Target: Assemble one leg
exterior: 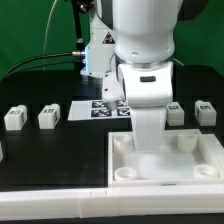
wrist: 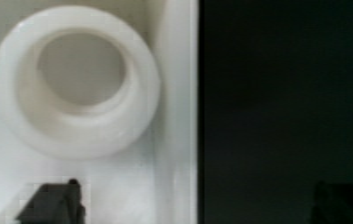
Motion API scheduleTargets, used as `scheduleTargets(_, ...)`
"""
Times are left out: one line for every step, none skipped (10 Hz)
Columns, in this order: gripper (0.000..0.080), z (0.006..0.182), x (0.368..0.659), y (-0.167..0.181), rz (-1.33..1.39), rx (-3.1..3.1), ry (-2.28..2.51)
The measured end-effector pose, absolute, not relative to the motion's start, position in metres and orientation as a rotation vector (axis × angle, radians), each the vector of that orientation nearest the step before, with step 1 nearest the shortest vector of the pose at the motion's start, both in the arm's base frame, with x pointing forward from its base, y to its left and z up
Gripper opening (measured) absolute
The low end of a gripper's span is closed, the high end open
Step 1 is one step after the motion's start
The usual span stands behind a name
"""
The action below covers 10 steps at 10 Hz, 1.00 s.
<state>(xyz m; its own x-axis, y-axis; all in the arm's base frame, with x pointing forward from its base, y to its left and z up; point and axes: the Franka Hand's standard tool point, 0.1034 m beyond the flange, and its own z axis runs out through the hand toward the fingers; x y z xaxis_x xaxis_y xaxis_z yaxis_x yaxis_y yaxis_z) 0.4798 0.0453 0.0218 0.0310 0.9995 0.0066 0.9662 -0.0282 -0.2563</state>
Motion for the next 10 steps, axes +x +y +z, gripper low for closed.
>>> scheduleTargets(0.0649,0.024,0.478,0.046,0.262,-2.118,-2.042)
scheduleTargets(0.0649,0.028,0.476,0.047,0.266,-2.138,-2.029)
scheduleTargets(0.0649,0.033,0.473,0.048,0.268,-2.157,-2.019)
scheduleTargets(0.0649,0.042,0.466,0.048,0.274,-2.204,-1.986)
scheduleTargets(0.0649,0.05,0.459,0.047,0.281,-2.247,-1.953)
scheduleTargets(0.0649,0.058,0.456,0.046,0.269,-2.285,-1.936)
scheduleTargets(0.0649,0.063,0.452,0.045,0.251,-2.322,-1.919)
scheduleTargets(0.0649,0.061,0.451,0.045,0.259,-2.35,-1.881)
scheduleTargets(0.0649,0.06,0.45,0.045,0.264,-2.372,-1.852)
scheduleTargets(0.0649,0.06,0.45,0.045,0.269,-2.419,-1.796)
